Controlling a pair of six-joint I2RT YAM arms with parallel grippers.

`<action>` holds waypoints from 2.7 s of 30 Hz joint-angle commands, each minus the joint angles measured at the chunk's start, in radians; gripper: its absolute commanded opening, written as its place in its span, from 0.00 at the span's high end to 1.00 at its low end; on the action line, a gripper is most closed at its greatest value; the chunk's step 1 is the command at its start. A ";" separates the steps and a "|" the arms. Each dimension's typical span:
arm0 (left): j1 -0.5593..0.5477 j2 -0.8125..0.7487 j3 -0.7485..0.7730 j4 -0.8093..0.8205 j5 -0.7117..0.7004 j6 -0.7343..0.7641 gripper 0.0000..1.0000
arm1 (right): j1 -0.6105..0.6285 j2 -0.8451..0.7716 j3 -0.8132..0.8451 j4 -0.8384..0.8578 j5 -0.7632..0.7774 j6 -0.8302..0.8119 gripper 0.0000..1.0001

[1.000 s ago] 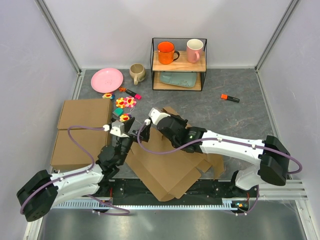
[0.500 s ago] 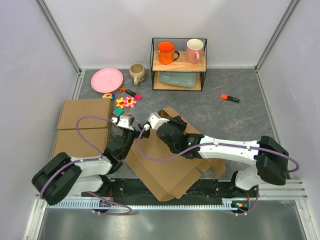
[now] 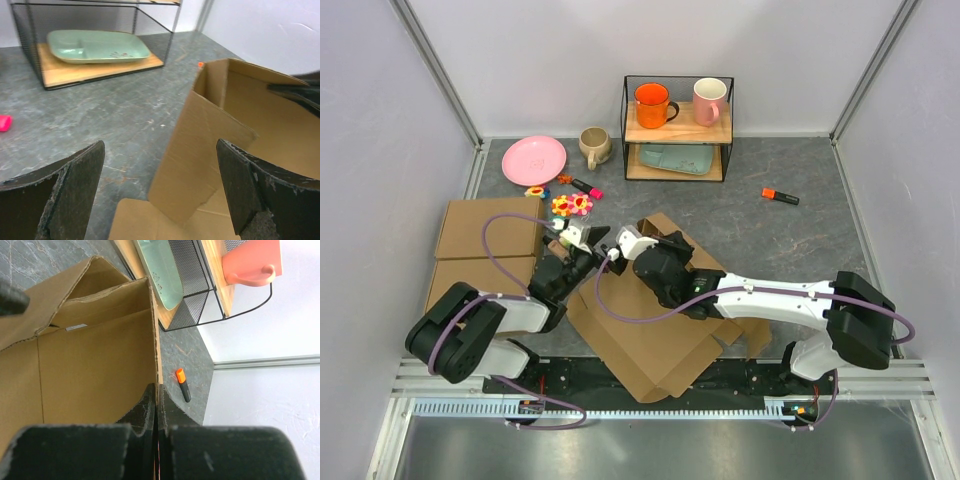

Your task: Fold the paper box

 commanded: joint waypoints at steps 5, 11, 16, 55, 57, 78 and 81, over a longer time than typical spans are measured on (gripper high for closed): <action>0.004 0.073 0.024 0.140 0.198 -0.059 0.01 | 0.024 0.075 -0.037 -0.130 -0.130 0.086 1.00; 0.004 0.128 0.063 0.188 0.195 -0.078 0.00 | 0.032 0.075 -0.035 -0.133 -0.144 0.097 1.00; 0.006 0.198 0.113 0.249 0.182 -0.101 0.00 | 0.039 0.091 -0.028 -0.139 -0.158 0.100 1.00; 0.152 -0.182 0.089 -0.185 0.274 -0.007 0.00 | -0.019 -0.044 0.152 -0.344 -0.468 0.227 1.00; 0.152 -0.205 0.089 -0.218 0.251 0.003 0.00 | -0.042 -0.046 0.184 -0.386 -0.512 0.241 1.00; 0.148 -0.291 0.187 -0.471 0.025 -0.107 0.00 | -0.194 -0.061 0.409 -0.640 -0.681 0.344 1.00; 0.087 -0.426 0.144 -0.530 -0.173 -0.077 0.00 | -0.203 -0.055 0.414 -0.639 -0.651 0.353 1.00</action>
